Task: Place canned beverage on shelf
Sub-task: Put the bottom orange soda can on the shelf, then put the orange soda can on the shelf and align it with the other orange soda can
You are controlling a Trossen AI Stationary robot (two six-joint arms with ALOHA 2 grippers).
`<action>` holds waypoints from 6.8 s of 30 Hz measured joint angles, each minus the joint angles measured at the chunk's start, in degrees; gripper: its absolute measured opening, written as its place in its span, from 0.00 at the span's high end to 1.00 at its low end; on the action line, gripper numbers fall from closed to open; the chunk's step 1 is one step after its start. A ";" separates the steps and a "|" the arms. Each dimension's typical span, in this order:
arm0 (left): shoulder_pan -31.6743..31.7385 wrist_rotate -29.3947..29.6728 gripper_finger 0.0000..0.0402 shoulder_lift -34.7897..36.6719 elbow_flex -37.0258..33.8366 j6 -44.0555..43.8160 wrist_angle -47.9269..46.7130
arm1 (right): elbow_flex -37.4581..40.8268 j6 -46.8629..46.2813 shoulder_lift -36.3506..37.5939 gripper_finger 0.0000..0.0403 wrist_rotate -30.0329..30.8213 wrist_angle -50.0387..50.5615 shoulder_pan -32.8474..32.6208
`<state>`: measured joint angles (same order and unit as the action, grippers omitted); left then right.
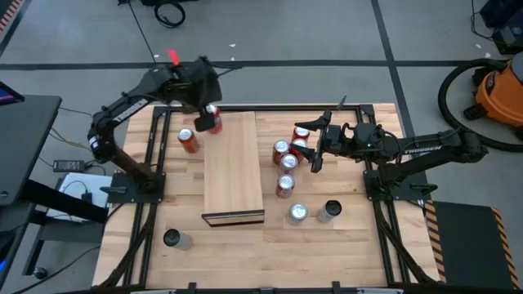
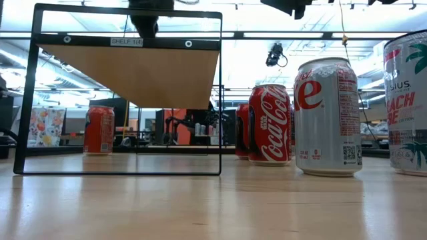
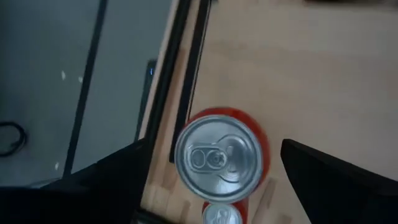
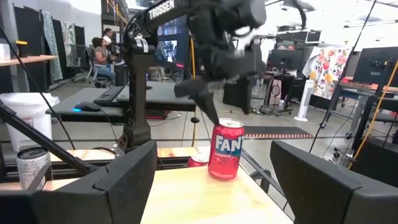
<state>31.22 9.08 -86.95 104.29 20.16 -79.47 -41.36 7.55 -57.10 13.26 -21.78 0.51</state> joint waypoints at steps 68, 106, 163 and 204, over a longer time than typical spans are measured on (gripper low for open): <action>3.70 -1.33 0.65 10.46 -27.17 0.02 22.34 | 0.00 0.74 -4.15 0.20 0.04 -4.76 0.50; 0.31 -0.41 0.65 1.15 -27.10 3.96 34.41 | 0.00 1.18 -4.15 0.20 0.04 -4.68 0.50; 12.75 7.25 0.65 13.59 -38.50 -16.17 10.39 | -0.02 1.42 -4.13 0.20 0.04 -5.14 0.39; 19.25 2.34 0.54 8.63 -40.87 -18.92 14.56 | -0.02 1.60 -4.13 0.20 0.02 -4.74 0.39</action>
<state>50.47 11.42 -78.32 63.42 1.25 -64.91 -41.39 9.15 -61.23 13.28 -26.52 0.91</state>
